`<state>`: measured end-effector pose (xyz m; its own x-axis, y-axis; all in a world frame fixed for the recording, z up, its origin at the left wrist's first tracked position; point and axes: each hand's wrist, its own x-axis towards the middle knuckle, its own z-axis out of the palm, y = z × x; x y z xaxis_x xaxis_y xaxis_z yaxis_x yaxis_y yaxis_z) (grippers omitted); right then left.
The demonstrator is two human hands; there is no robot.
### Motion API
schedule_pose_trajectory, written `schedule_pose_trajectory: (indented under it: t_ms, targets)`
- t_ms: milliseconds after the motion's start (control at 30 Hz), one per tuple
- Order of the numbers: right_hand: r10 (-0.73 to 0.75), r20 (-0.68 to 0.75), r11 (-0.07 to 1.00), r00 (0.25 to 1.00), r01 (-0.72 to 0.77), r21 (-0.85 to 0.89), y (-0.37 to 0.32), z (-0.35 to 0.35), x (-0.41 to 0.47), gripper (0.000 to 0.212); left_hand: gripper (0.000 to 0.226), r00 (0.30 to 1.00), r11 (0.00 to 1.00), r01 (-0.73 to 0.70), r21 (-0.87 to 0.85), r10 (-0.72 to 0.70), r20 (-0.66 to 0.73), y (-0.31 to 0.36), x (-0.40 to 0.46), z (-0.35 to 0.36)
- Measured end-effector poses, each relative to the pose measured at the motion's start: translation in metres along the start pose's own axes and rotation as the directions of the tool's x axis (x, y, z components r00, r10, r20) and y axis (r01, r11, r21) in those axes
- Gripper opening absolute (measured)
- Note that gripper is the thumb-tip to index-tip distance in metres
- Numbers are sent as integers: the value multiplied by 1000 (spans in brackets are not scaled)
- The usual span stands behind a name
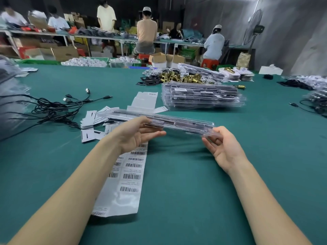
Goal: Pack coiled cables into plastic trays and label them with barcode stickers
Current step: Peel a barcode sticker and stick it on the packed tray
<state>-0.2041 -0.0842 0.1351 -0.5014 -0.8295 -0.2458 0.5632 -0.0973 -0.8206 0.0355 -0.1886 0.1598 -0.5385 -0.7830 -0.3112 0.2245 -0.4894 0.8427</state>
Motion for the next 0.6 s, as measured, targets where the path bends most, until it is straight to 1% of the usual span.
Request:
schedule_pose_trajectory:
  t_ms: [100,167,200,233,267,300,333,367,433,467,500,533,600]
  targets:
    - [34,-23,999,999,-34,-4,0,2,1,15,24,999,999,-36,-2,36,35,1,-2,2]
    - [17,-81,1000,997,-18,-10,0,3,2,17,24,998,998,-59,-7,59,33,-1,-1,4]
    - [-23,-118,999,993,18,-38,1,3,3,17,24,997,998,-68,-17,68,27,-2,-1,5]
    - [-100,-156,990,983,82,-118,2,3,4,17,24,997,997,-77,-26,77,18,-3,0,6]
    - [-216,-182,949,959,162,-270,3,1,5,17,25,996,996,-86,-30,87,7,-5,1,7]
    - [-354,-165,855,920,248,-455,4,0,6,15,27,995,995,-96,-29,96,-4,-6,2,7]
    - [-479,-91,725,873,335,-602,4,-1,4,10,29,995,994,-102,-26,102,-11,-7,3,7]
    - [-564,31,592,825,430,-682,3,0,1,8,31,994,994,-108,-20,108,-14,-8,3,8]
    - [-618,306,336,724,595,-730,3,3,-4,10,38,992,992,-125,-5,125,-7,-7,4,8]
    - [-614,411,220,674,647,-730,3,6,-6,10,41,990,990,-141,4,141,-8,-7,4,9]
    - [-610,478,133,632,676,-724,2,11,-7,10,44,987,987,-160,11,160,-17,-7,4,8]
    - [-612,510,75,605,686,-724,-1,15,-8,8,45,984,984,-176,12,176,-28,-6,5,7]
    - [-612,533,16,584,683,-730,-9,25,-8,7,44,979,980,-200,2,200,-46,-3,6,5]
